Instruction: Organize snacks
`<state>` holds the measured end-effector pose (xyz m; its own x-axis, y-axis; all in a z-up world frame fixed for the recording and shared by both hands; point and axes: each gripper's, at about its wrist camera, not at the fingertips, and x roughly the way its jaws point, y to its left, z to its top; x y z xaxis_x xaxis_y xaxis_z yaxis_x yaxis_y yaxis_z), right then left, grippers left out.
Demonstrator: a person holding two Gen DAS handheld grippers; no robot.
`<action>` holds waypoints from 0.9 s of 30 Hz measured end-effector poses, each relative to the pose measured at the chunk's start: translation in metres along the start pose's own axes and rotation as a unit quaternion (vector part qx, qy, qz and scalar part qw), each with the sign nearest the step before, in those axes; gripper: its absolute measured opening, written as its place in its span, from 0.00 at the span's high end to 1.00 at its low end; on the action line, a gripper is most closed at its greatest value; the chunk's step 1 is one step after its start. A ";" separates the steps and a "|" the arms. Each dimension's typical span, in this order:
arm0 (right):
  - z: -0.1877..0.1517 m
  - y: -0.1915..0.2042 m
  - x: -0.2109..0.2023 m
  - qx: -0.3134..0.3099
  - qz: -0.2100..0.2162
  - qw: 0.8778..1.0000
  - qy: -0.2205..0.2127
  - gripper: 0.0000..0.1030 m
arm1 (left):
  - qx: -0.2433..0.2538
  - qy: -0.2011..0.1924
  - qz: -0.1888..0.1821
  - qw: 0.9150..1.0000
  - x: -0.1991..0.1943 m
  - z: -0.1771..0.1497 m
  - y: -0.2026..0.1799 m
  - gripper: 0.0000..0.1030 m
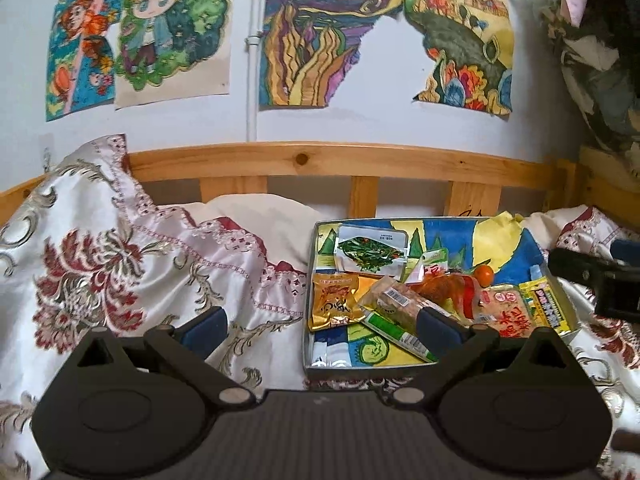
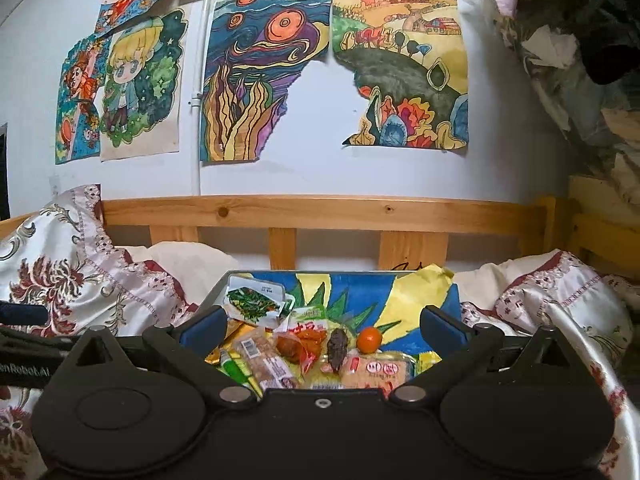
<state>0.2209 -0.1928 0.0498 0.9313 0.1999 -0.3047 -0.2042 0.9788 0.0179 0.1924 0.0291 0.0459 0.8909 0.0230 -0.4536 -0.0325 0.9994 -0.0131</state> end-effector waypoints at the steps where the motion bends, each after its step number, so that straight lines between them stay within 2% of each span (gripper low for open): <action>1: -0.001 0.000 -0.005 -0.001 -0.001 1.000 0.001 0.01 | -0.004 0.000 0.000 1.000 -0.005 -0.002 0.001 0.01; 10: -0.007 0.001 -0.050 0.001 -0.008 1.000 0.003 0.01 | -0.066 -0.005 0.001 0.998 -0.039 -0.021 0.006 0.01; 20: -0.022 0.001 -0.084 0.008 -0.010 1.000 0.016 0.01 | -0.059 0.001 -0.003 0.998 -0.064 -0.037 -0.003 0.01; 24: -0.028 0.006 -0.095 0.005 -0.007 1.000 0.022 0.01 | -0.065 0.010 0.005 0.998 -0.074 -0.040 -0.006 0.01; 27: -0.032 0.008 -0.102 0.005 -0.004 1.000 0.025 0.01 | -0.065 0.003 0.010 0.998 -0.083 -0.042 -0.008 0.01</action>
<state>0.1142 -0.2067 0.0502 0.9168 0.1888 -0.3519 -0.1930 0.9809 0.0236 0.0995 0.0181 0.0461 0.8870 0.0426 -0.4597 -0.1093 0.9868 -0.1195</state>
